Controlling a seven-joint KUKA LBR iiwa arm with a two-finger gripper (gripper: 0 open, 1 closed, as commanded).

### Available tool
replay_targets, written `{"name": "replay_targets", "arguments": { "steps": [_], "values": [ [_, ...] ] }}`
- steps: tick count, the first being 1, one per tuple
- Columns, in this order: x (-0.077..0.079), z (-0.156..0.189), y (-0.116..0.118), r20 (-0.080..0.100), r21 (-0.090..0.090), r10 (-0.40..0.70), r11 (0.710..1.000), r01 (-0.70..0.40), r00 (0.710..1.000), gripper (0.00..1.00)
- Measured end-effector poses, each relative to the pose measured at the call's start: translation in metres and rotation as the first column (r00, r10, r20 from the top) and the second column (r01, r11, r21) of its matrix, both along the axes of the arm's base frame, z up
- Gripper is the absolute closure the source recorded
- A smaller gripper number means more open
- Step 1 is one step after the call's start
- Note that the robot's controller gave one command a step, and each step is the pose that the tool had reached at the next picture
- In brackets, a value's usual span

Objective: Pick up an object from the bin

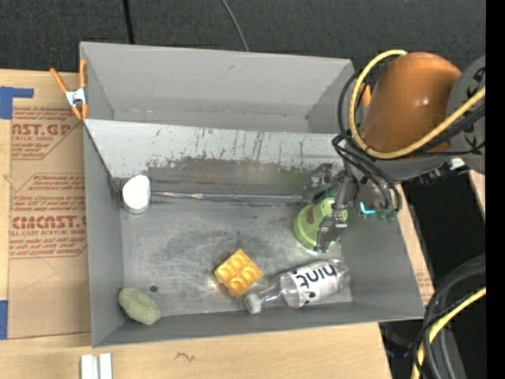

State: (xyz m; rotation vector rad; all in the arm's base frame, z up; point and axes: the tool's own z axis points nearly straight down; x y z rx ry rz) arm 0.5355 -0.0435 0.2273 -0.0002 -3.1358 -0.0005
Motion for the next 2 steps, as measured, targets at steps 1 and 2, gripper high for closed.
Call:
{"name": "replay_targets", "arguments": {
  "steps": [1,2],
  "values": [
    [0.002,0.004,0.000,0.008,-0.001,0.001,1.000,-0.001,1.000,0.00],
    [-0.029,-0.084,-0.003,0.011,-0.001,0.091,0.996,-0.091,0.996,0.00]
  ]
}}
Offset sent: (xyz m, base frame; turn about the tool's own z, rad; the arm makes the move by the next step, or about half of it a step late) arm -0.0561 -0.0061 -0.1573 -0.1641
